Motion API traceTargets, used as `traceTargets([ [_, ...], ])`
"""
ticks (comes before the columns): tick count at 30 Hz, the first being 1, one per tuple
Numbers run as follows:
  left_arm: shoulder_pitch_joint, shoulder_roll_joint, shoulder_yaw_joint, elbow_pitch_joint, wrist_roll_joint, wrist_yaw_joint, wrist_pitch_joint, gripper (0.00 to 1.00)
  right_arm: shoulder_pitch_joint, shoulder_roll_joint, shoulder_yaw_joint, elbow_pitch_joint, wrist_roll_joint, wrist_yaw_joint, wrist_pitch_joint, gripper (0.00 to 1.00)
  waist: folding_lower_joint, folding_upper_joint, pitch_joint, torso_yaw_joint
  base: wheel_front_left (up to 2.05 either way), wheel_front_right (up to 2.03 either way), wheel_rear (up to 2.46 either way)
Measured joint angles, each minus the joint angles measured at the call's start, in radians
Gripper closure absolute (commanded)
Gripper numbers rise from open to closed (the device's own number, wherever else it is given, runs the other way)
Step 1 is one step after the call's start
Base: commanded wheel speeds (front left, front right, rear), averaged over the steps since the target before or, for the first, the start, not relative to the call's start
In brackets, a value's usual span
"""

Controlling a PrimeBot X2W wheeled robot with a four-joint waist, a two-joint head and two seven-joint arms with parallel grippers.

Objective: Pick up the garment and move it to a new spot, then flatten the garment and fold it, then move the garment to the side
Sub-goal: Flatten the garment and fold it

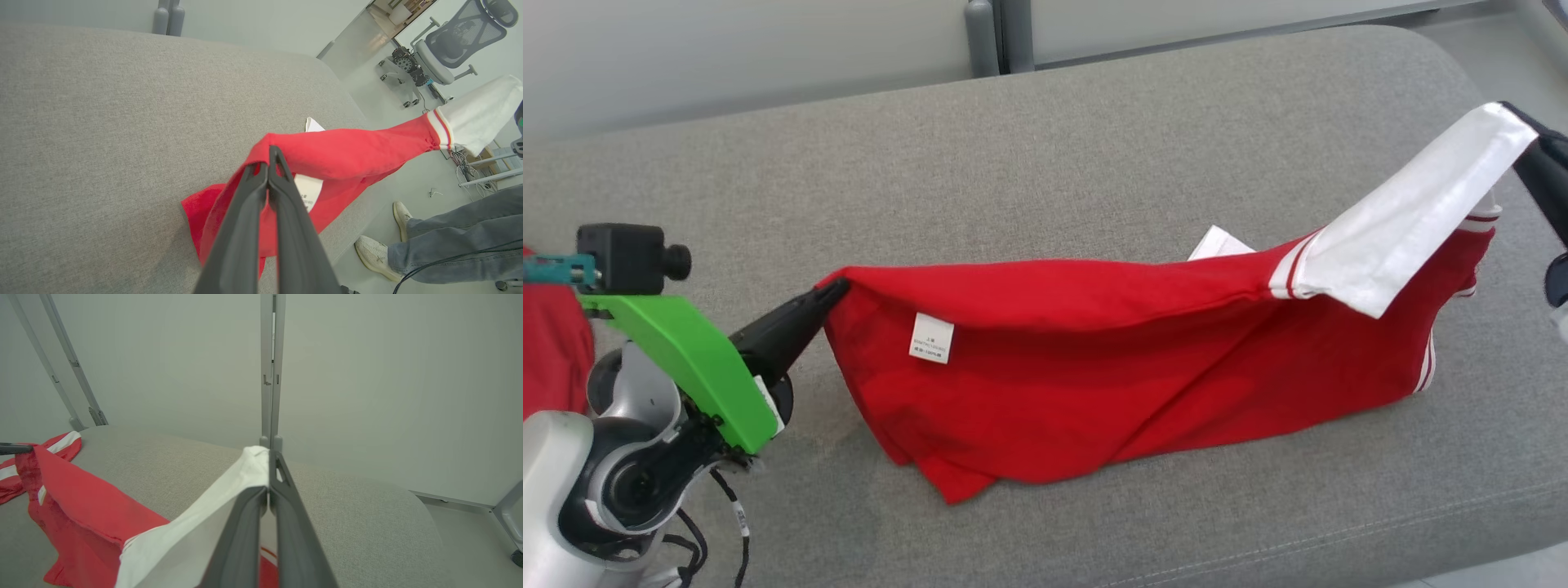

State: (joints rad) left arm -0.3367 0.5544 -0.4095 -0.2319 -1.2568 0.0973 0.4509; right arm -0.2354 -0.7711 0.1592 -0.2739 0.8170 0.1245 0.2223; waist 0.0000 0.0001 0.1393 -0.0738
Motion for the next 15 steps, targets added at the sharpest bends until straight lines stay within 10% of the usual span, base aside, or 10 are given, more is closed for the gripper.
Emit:
traceTargets([
  [15,-0.144,-0.135,-0.112,0.298,0.127,0.01,0.004,1.0,-0.049,0.22,0.162,0.093,-0.162,0.0,-0.129,1.0,0.0001,0.0,0.202,-0.046,0.0,0.0,0.0],
])
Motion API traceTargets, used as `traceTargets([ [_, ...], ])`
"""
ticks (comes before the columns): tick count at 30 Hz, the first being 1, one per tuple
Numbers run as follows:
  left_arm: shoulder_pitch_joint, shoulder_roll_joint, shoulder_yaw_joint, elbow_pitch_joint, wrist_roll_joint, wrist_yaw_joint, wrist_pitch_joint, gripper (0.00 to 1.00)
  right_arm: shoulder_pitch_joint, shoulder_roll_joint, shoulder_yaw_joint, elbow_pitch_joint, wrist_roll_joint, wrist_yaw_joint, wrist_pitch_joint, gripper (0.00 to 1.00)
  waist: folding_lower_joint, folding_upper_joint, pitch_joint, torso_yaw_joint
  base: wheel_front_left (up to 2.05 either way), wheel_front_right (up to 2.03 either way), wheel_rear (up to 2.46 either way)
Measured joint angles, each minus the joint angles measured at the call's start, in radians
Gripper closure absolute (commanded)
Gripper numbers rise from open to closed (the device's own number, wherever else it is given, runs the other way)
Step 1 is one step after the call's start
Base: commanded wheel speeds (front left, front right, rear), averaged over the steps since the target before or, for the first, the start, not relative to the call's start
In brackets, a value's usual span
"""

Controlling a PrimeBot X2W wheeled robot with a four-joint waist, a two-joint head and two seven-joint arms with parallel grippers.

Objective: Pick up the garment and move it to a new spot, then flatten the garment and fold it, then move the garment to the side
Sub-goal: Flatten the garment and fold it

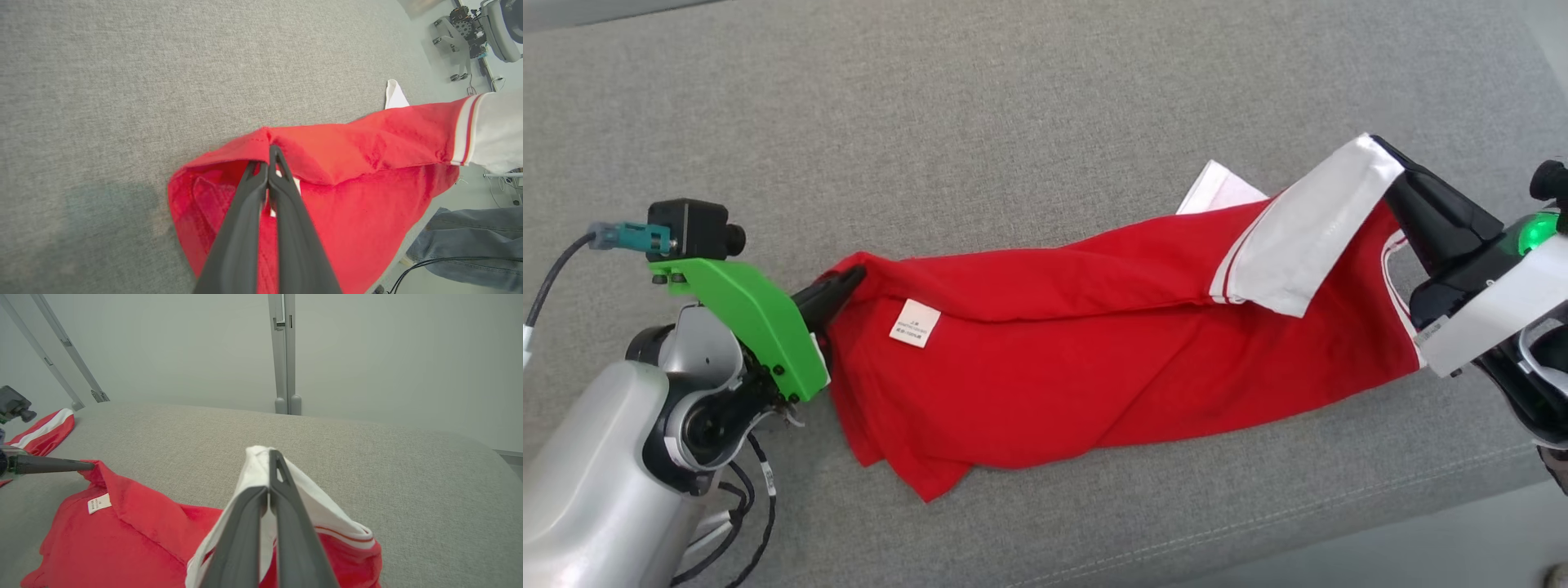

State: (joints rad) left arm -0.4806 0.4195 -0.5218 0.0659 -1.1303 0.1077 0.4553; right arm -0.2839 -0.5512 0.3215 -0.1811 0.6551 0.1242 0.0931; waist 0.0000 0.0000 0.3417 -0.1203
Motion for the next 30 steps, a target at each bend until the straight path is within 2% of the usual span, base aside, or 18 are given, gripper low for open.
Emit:
traceTargets([
  [2,-0.024,-0.012,0.003,0.036,0.018,0.001,-0.018,1.0,-0.013,0.02,0.016,0.018,-0.016,0.0,-0.021,1.0,0.0,0.0,0.024,-0.009,0.0,0.0,0.0],
  [5,-0.065,-0.04,0.005,0.089,0.031,0.003,-0.044,0.67,-0.019,0.044,0.035,0.056,-0.044,0.0,-0.05,1.0,0.0,0.0,0.052,-0.025,0.0,0.0,0.0],
  [6,-0.075,-0.049,0.003,0.103,0.032,0.003,-0.051,0.36,-0.019,0.05,0.04,0.07,-0.048,0.0,-0.058,1.0,0.0,0.0,0.059,-0.031,0.0,0.0,0.0],
  [7,-0.084,-0.057,0.002,0.117,0.035,0.002,-0.054,0.09,-0.019,0.054,0.043,0.081,-0.053,0.0,-0.066,1.0,0.0,0.0,0.064,-0.036,0.0,0.0,0.0],
  [8,-0.089,-0.064,0.001,0.127,0.035,0.002,-0.061,0.0,-0.019,0.055,0.044,0.091,-0.057,0.0,-0.073,1.0,0.0,0.0,0.069,-0.041,0.0,0.0,0.0],
  [14,-0.102,-0.094,-0.015,0.195,0.035,-0.03,-0.079,0.0,-0.019,0.073,0.046,0.159,-0.068,-0.001,-0.116,1.0,0.0,0.0,0.074,-0.047,0.0,0.0,0.0],
  [30,-0.123,-0.107,-0.03,0.296,0.073,-0.08,-0.122,0.0,-0.015,0.085,0.057,0.257,-0.086,-0.001,-0.172,1.0,0.0,0.0,0.027,0.009,0.0,0.0,0.0],
])
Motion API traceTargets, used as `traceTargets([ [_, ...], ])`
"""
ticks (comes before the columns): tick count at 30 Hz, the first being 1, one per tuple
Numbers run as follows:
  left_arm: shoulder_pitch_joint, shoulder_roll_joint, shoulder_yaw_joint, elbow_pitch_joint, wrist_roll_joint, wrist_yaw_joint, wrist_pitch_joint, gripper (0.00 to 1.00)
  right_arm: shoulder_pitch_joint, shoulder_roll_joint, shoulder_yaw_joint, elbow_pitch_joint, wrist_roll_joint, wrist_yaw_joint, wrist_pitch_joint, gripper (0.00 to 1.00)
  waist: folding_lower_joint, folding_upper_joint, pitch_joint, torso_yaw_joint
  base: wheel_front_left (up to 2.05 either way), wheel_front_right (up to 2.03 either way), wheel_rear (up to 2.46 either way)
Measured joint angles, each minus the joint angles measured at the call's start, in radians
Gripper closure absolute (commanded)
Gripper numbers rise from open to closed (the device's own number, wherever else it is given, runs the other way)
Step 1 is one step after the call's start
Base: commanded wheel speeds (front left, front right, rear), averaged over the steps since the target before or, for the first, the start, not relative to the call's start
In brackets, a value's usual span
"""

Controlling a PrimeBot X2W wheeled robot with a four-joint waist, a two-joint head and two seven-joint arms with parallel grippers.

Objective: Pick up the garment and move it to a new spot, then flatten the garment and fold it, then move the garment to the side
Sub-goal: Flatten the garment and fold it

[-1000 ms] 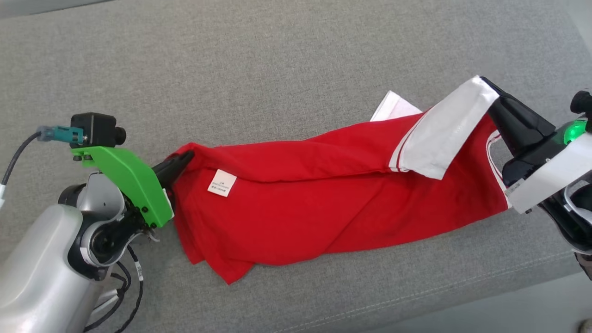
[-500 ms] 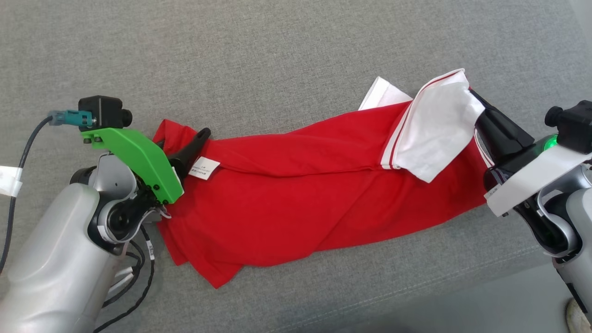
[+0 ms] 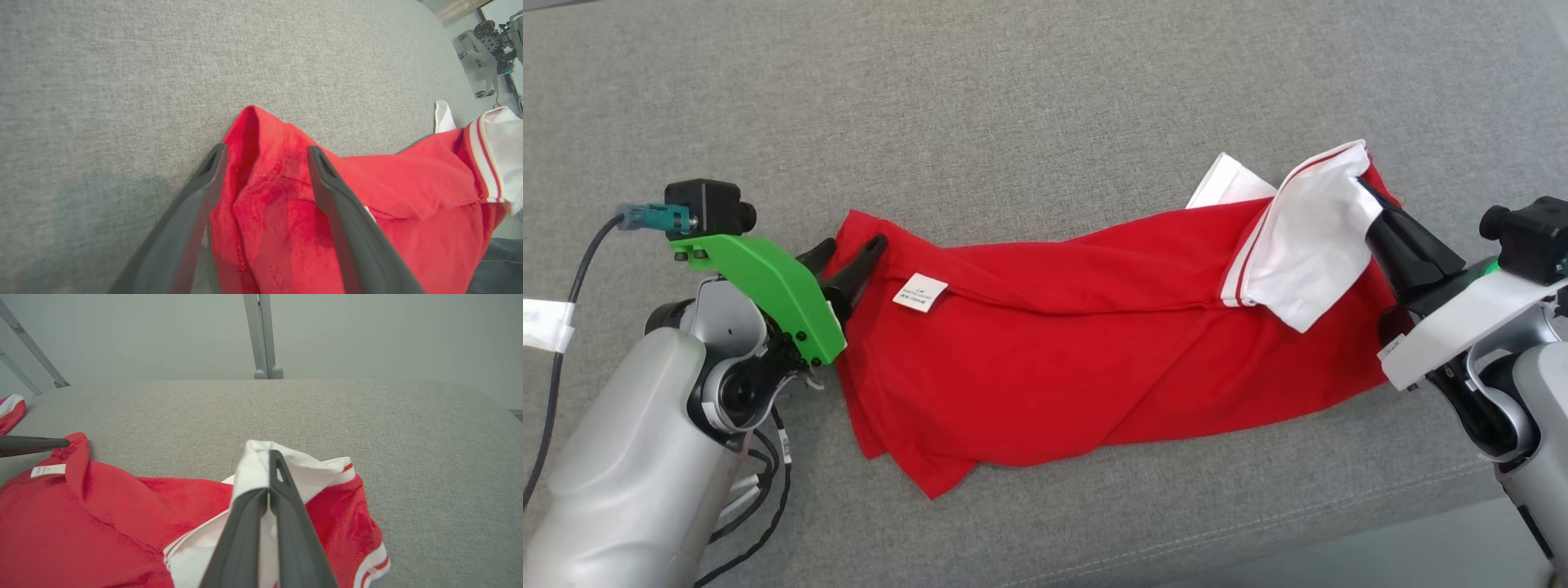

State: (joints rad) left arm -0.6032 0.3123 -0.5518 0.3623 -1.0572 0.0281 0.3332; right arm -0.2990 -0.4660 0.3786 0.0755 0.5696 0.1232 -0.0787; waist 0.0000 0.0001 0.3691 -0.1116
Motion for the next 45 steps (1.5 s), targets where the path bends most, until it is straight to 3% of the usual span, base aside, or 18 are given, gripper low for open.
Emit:
traceTargets([
  [15,0.0,-0.014,-0.019,0.052,-0.019,-0.073,0.002,0.0,0.0,0.008,0.021,0.043,0.0,0.0,-0.019,1.0,0.0,0.0,-0.016,0.019,0.0,0.0,0.0],
  [17,0.0,-0.014,-0.021,0.06,-0.019,-0.074,0.002,0.16,0.0,0.01,0.023,0.048,0.0,0.0,-0.024,1.0,0.0,0.0,-0.017,0.019,0.0,0.0,0.0],
  [21,0.0,-0.014,-0.021,0.08,-0.019,-0.082,0.001,0.27,0.0,0.01,0.023,0.058,0.0,0.0,-0.031,1.0,0.0,0.0,-0.019,0.017,0.0,0.0,0.0],
  [24,0.0,-0.014,-0.022,0.089,-0.019,-0.091,0.001,0.54,0.0,0.01,0.025,0.068,0.0,0.0,-0.036,1.0,0.0,0.0,-0.021,0.016,0.0,0.0,0.0],
  [28,0.0,-0.014,-0.024,0.099,-0.022,-0.099,0.001,0.66,0.0,0.01,0.026,0.075,0.0,0.0,-0.037,1.0,0.0,0.0,-0.024,0.015,0.0,0.0,0.0],
  [29,0.0,-0.014,-0.024,0.103,-0.025,-0.1,0.001,0.73,0.0,0.01,0.027,0.077,0.0,0.0,-0.037,1.0,0.0,0.0,-0.025,0.016,0.0,0.0,0.0],
  [31,0.0,-0.014,-0.024,0.109,-0.032,-0.105,0.001,0.96,0.0,0.01,0.028,0.082,0.0,0.0,-0.041,1.0,0.0,0.0,-0.027,0.016,0.0,0.0,0.0],
  [32,0.0,-0.014,-0.024,0.109,-0.035,-0.107,0.001,1.0,0.0,0.01,0.028,0.084,0.0,0.0,-0.041,1.0,0.0,0.0,-0.028,0.016,0.0,0.0,0.0],
  [45,0.001,-0.006,-0.008,0.074,-0.068,-0.13,0.009,1.0,-0.004,0.006,0.045,0.102,0.0,0.0,-0.061,1.0,0.0,0.0,-0.066,0.018,0.0,0.0,0.0],
])
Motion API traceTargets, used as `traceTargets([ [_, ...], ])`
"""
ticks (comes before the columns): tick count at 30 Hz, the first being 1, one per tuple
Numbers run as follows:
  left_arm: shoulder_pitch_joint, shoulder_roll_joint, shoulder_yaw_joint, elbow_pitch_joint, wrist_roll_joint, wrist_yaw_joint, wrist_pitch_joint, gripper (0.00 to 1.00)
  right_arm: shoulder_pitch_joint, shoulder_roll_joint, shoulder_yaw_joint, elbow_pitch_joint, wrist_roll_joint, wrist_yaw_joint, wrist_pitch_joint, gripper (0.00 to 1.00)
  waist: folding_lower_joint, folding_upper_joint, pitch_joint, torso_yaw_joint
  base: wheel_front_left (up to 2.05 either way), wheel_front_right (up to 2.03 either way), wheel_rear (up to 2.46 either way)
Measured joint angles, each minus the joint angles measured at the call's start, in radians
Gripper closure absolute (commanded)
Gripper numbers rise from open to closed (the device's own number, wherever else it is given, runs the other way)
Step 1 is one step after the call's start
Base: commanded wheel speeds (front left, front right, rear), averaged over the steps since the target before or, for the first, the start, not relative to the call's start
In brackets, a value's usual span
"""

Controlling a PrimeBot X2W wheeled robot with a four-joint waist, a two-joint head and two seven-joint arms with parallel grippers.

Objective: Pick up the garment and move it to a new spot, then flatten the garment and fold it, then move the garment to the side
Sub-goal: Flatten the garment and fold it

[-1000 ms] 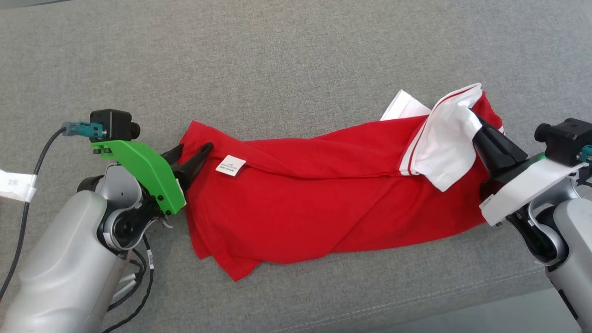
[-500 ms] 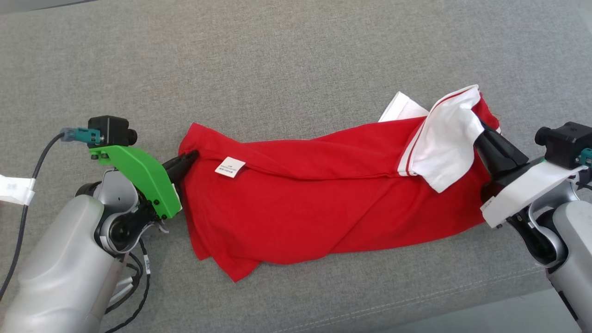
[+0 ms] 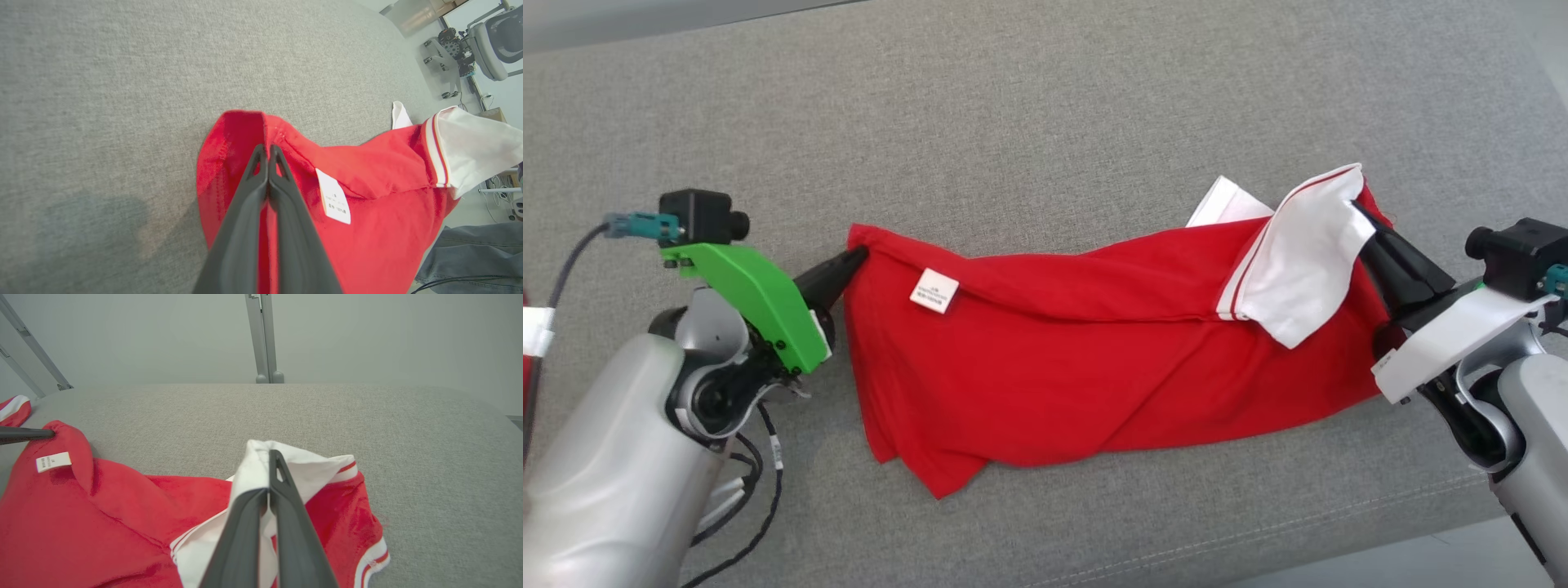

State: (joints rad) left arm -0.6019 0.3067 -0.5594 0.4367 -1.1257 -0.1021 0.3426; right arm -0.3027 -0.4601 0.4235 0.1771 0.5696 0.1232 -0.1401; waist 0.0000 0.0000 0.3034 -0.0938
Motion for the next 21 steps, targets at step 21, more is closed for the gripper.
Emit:
traceTargets([
  [21,0.106,0.243,0.202,-0.49,-0.223,-0.012,0.067,1.0,-0.046,-0.23,-0.164,-0.351,0.246,0.0,0.089,1.0,0.0,0.0,-0.147,-0.017,0.0,0.0,0.0],
])
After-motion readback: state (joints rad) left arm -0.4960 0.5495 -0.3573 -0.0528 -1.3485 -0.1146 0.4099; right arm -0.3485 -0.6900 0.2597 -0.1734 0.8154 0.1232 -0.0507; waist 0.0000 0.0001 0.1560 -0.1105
